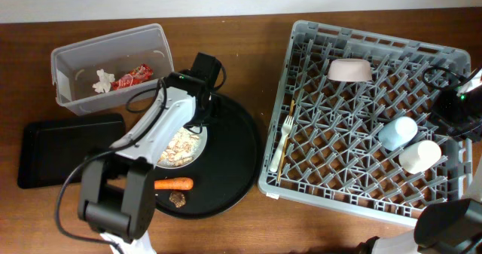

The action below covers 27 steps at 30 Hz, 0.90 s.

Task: Sort waste into correct bins and load items into the dishwasher rack
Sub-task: 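Grasp the rim of the rice plate with the left gripper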

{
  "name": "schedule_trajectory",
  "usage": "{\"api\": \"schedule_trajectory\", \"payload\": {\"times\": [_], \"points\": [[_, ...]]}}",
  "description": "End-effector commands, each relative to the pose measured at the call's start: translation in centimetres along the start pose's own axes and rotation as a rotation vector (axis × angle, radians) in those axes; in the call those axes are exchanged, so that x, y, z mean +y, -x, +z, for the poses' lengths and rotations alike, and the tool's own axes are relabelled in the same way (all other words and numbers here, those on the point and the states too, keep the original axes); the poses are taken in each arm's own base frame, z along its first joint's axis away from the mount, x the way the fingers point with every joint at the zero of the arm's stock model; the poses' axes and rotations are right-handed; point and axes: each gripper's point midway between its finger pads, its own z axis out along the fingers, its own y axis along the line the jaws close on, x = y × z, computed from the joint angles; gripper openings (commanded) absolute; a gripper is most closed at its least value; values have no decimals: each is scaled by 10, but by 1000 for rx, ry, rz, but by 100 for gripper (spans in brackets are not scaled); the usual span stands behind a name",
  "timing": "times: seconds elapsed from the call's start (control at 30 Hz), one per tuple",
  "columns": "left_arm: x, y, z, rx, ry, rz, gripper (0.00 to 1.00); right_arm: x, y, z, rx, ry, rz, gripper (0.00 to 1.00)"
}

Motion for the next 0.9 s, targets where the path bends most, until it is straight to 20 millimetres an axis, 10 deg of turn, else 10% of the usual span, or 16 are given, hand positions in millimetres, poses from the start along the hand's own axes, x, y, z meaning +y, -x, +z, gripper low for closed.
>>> {"api": "schedule_trajectory", "payload": {"times": [0.0, 0.23, 0.4, 0.57, 0.87], "points": [[-4, -7, 22, 63, -16, -25, 56, 4, -2, -2, -4, 11, -14, 29], [0, -32, 61, 196, 13, -24, 54, 4, -2, -2, -4, 11, -14, 29], [13, -61, 73, 316, 74, -22, 26, 4, -2, -2, -4, 12, -14, 29], [26, -63, 71, 322, 144, -11, 1, 4, -2, -2, -4, 11, -14, 29], [43, -28, 24, 249, 339, 48, 0, 4, -2, -2, -4, 11, -14, 29]]}}
